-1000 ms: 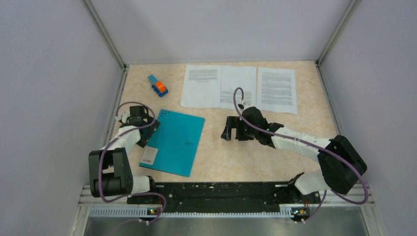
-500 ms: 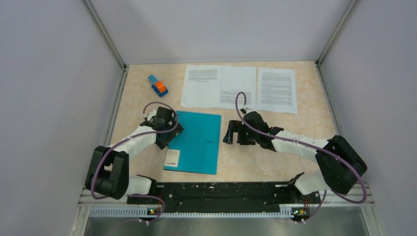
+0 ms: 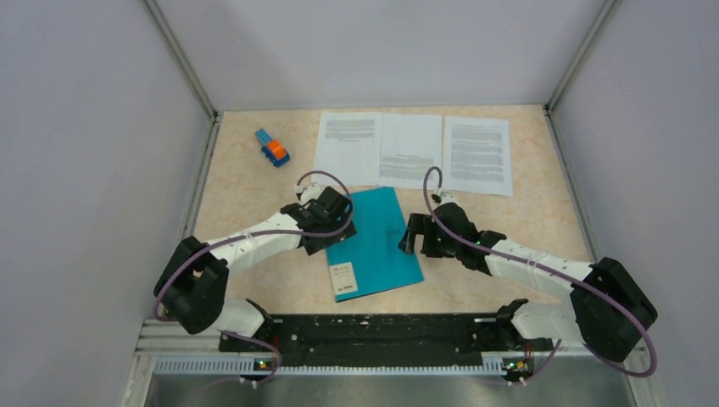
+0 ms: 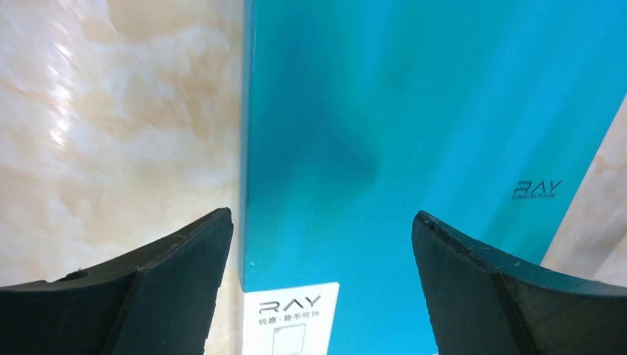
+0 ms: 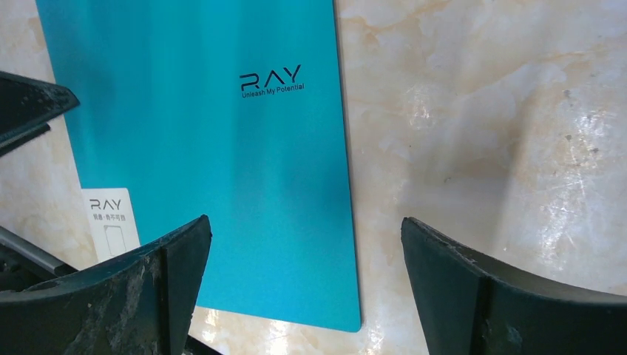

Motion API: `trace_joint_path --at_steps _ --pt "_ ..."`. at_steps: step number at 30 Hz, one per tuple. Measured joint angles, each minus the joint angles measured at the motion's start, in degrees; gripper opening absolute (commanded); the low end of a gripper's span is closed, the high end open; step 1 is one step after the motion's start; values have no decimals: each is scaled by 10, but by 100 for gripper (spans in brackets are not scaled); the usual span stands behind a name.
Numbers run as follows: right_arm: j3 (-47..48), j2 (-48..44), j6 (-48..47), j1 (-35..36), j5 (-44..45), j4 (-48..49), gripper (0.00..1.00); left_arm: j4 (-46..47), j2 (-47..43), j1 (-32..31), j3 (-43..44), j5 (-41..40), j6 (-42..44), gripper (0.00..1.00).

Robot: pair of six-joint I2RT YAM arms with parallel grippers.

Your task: Put the files into the folder

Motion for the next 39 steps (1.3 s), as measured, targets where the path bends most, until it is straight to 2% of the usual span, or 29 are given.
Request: trace_joint_path --at_steps 5,7,13,17,20,26,32,39 --pt "0 -27 -5 -2 8 -19 99 -28 -8 5 41 -52 78 77" --pt "0 -29 -6 -7 4 -23 98 -29 -9 5 47 -60 105 74" --pt "-17 -56 25 -11 -53 -22 96 -20 -7 32 47 -32 154 76" --pt "-73 -122 87 -11 -88 -4 96 -8 15 92 64 -3 191 75" --pt "-102 -168 144 3 -95 -3 96 3 65 148 118 26 224 73" --pt "-138 -210 275 98 -68 55 95 38 143 191 193 62 263 71" --pt "-183 -181 406 204 14 139 94 40 194 210 235 97 296 69" --pt "-183 -30 495 287 83 302 95 44 227 237 260 110 329 66"
